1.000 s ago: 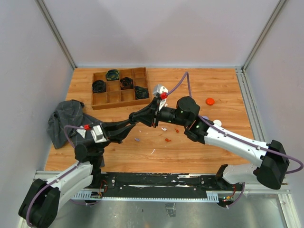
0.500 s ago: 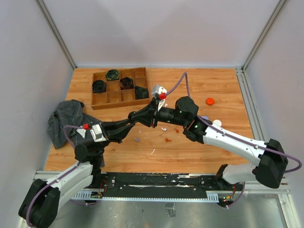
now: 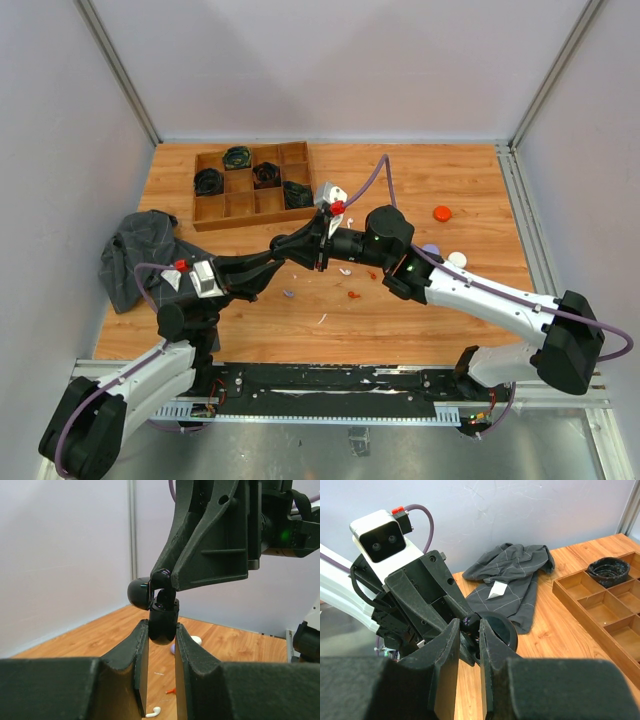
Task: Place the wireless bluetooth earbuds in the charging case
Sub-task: Place the earbud in the charging case, then close the charging case, then place the charging case at the center of the board, then pick up the charging case at the center of the board.
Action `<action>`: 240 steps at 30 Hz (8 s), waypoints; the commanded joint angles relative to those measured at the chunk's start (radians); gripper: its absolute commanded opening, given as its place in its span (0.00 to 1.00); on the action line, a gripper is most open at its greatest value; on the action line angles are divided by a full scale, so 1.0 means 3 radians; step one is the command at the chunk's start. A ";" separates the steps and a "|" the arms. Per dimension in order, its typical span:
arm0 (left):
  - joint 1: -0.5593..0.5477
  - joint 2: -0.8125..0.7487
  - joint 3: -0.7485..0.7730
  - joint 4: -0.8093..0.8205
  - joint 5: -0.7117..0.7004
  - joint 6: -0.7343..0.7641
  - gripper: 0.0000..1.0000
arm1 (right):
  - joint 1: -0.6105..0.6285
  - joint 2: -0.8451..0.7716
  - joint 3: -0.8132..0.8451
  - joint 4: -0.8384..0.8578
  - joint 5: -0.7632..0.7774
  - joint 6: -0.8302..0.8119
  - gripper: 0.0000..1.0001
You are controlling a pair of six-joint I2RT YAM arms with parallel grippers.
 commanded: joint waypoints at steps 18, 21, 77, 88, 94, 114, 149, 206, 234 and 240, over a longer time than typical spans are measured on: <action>-0.0011 -0.0159 -0.0002 0.0167 -0.0162 -0.0053 0.00 | 0.0071 -0.0072 -0.0091 -0.0174 0.0215 -0.0266 0.22; -0.0013 -0.0164 -0.0012 0.0164 -0.0148 -0.0053 0.00 | 0.0070 -0.0082 -0.0107 -0.0199 0.0255 -0.0294 0.23; -0.0014 0.0511 0.0298 -0.0430 0.0171 -0.0083 0.00 | -0.0370 -0.0033 0.0463 -0.1959 -0.1148 -0.1781 0.88; -0.0011 0.0449 0.0504 -0.1580 -0.0478 -0.0283 0.00 | -0.0373 -0.0146 0.0303 -0.1953 -0.0336 -0.1723 0.91; -0.0008 0.0299 0.0728 -0.2807 -0.1273 -0.0559 0.00 | -0.0374 -0.0290 -0.0020 -0.1783 0.0387 -0.1493 0.93; 0.0489 0.1069 0.0859 -0.3903 -0.1648 -0.1309 0.12 | -0.0371 -0.0748 -0.1303 -0.0800 0.1505 -0.1236 0.98; 0.0603 0.0032 0.1375 -0.5136 -0.2288 -0.0759 0.99 | -0.1099 -0.0622 -0.1043 -0.1535 0.1845 -0.0721 0.99; 0.0375 -0.0537 0.0649 -0.4088 -0.1817 -0.0481 0.99 | -0.2409 0.1458 0.0206 -0.3092 0.3146 0.2535 0.59; 0.0374 -0.0023 0.1164 -0.4077 -0.0657 -0.0777 0.99 | -0.1753 0.0458 -0.0466 -0.1343 0.1456 -0.0010 0.22; 0.0377 0.0234 0.1408 -0.4181 -0.0294 -0.0820 0.99 | -0.1418 0.0304 -0.0628 -0.0915 0.0927 -0.0724 0.19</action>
